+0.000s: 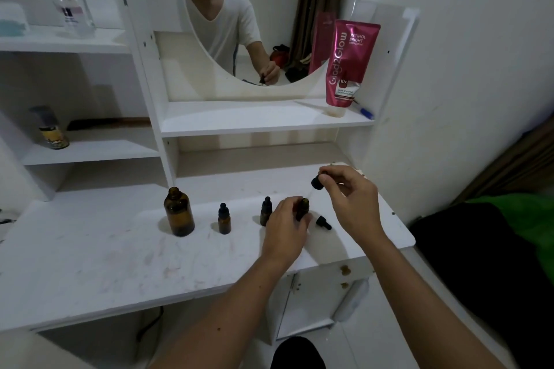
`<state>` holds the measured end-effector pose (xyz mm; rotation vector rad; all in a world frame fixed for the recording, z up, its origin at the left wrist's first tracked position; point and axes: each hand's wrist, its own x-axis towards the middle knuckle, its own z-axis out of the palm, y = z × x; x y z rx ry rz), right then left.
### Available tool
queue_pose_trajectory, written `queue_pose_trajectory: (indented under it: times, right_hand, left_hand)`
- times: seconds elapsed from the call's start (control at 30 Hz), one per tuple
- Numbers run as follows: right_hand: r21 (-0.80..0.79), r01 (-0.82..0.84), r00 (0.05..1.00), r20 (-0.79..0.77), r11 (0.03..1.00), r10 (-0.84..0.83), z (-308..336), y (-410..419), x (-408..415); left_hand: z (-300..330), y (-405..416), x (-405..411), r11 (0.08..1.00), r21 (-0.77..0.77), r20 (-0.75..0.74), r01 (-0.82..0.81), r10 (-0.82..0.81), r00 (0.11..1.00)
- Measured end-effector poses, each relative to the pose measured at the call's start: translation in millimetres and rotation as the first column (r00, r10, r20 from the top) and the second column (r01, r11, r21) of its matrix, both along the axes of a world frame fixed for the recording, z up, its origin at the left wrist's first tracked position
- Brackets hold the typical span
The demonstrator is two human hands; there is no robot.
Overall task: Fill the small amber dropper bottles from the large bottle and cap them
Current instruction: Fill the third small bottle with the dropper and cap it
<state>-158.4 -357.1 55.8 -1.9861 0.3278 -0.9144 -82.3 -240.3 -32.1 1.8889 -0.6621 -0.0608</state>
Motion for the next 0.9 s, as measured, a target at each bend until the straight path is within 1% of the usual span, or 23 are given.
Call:
queue_pose_trajectory:
  times: [0.17,0.3,0.6,0.7,0.8,0.9]
  right_hand:
    - [0.041,-0.014,0.997,-0.072,0.999,0.017,-10.8,4.3,4.8]
    - [0.021,0.011,0.998,-0.067,1.000,-0.009,-10.7,6.6,7.7]
    - [0.024,-0.017,0.993,-0.114,1.000,0.020,-9.4,7.4,6.5]
    - [0.030,0.015,0.994,-0.106,0.999,-0.011,-10.9,8.9,6.1]
    - [-0.009,0.041,0.997,-0.068,0.999,-0.041,-10.9,12.9,7.1]
    - [0.000,0.043,0.996,-0.083,0.999,-0.043,-10.2,14.0,10.3]
  left_hand:
    - [-4.5,-1.2,1.5,1.000,-0.012,0.037,0.002,-0.001,0.999]
    - [-7.7,-1.1,3.9,1.000,-0.027,0.037,0.001,0.000,0.999]
    - [-10.6,-1.0,5.6,1.000,-0.002,0.044,-0.003,0.003,0.999]
    - [-9.5,-0.2,4.7,1.000,0.007,0.056,-0.001,0.001,0.998]
    - [-9.8,-0.4,4.6,1.000,0.013,0.068,-0.001,0.000,0.998]
    - [-9.3,-0.6,4.9,1.000,0.022,0.062,-0.002,0.001,0.998]
